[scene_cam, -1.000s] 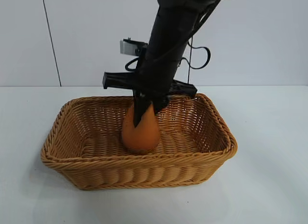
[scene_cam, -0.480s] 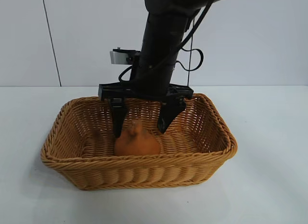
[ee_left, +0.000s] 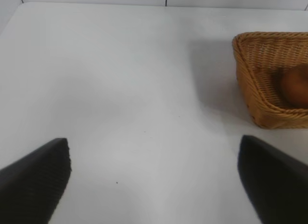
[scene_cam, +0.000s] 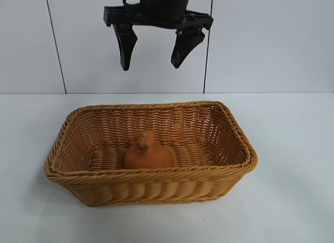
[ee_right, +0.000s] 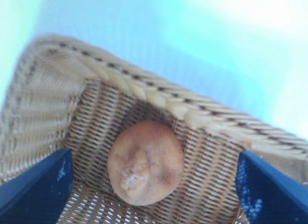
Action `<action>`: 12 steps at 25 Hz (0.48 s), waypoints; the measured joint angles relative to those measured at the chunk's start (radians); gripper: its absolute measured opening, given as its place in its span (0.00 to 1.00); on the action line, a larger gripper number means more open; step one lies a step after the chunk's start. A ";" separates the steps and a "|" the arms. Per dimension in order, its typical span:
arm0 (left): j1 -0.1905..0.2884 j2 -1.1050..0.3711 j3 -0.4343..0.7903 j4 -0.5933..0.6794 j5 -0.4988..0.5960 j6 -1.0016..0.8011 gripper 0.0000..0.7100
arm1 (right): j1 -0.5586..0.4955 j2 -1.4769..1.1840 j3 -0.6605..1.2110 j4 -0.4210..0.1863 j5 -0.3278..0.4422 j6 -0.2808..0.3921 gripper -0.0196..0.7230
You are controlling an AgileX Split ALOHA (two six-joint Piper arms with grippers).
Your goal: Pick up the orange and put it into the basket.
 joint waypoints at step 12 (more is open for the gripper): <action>0.000 0.000 0.000 0.000 0.000 0.000 0.95 | -0.368 0.000 0.010 -0.100 0.004 -0.021 0.88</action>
